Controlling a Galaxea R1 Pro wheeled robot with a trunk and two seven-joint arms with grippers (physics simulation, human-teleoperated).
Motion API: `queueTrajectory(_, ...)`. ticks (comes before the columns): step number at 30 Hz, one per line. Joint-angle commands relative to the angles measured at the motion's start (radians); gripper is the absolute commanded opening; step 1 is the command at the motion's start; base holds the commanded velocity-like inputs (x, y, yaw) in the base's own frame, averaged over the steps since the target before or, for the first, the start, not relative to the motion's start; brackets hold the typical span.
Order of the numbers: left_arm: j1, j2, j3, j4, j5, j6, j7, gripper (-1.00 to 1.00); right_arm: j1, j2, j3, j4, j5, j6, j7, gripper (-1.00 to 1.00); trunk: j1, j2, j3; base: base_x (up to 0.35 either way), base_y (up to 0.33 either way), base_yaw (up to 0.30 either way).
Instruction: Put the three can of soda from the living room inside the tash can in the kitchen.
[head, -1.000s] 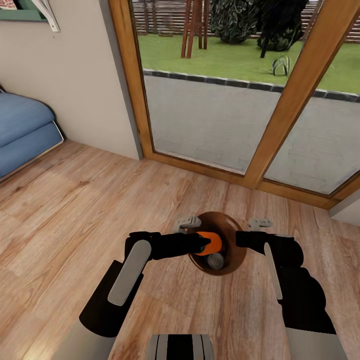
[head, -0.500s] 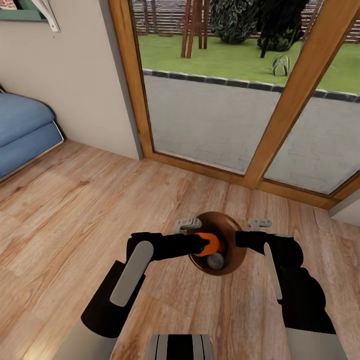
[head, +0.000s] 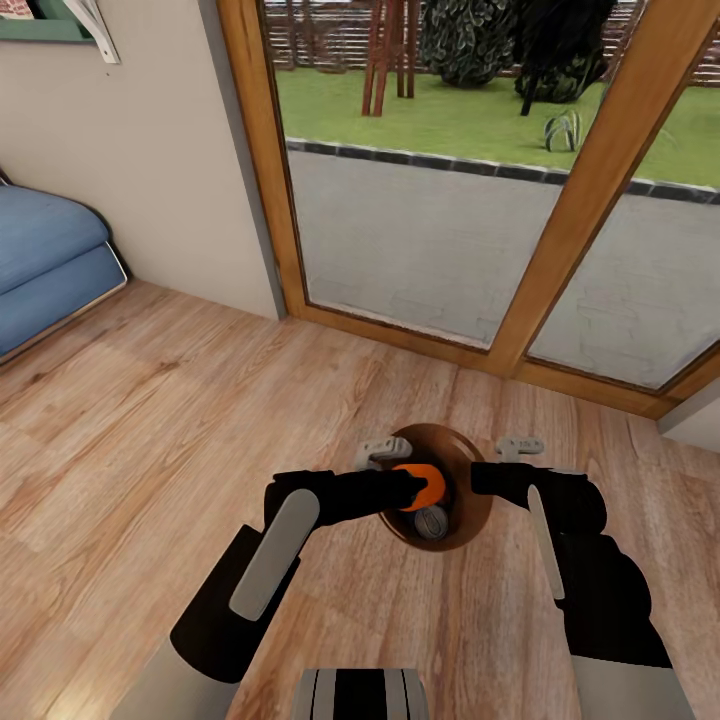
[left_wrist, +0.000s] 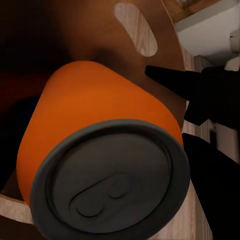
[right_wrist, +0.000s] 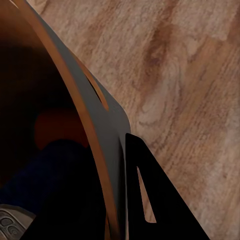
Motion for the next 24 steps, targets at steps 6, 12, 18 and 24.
queueTrajectory(6,0.000,0.000,-0.001,0.014,0.001,-0.009,0.009,-1.00,0.000,0.000,0.001,0.000,-0.022,0.002,0.006,-1.00,0.000,0.000,0.000,0.000,0.000,0.000)
queueTrajectory(12,-0.001,0.000,-0.001,0.044,0.001,-0.025,0.032,-1.00,0.000,-0.001,0.002,0.000,-0.022,0.002,0.006,-1.00,0.000,0.000,0.000,0.000,0.000,0.000)
queueTrajectory(18,-0.002,0.000,-0.002,0.099,0.001,-0.045,0.034,-1.00,0.000,-0.001,0.002,0.000,-0.022,0.002,0.006,-1.00,0.000,0.000,0.000,0.000,0.000,0.000)
queueTrajectory(24,-0.002,0.000,-0.002,0.102,0.001,-0.055,0.034,-1.00,0.000,-0.001,0.002,0.000,-0.022,0.002,0.006,-1.00,0.000,0.000,0.000,0.000,0.000,0.000)
